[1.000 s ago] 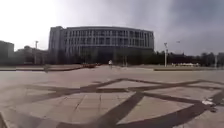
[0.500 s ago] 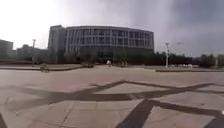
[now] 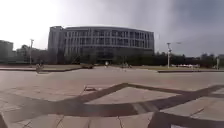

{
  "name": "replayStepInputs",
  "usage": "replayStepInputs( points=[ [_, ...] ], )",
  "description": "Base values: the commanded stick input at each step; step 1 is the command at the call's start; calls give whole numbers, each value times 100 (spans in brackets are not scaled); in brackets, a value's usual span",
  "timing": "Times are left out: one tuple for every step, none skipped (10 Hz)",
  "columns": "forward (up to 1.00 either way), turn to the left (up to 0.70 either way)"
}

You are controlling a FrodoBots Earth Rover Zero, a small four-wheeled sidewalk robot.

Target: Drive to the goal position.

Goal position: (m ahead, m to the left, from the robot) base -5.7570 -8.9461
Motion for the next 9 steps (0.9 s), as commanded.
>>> replayStepInputs(
  points=[
    [100, 0],
    [100, 0],
    [100, 0],
    [100, 0],
    [100, -2],
    [100, -37],
    [100, -34],
    [100, -13],
    [100, 0]
  ],
)
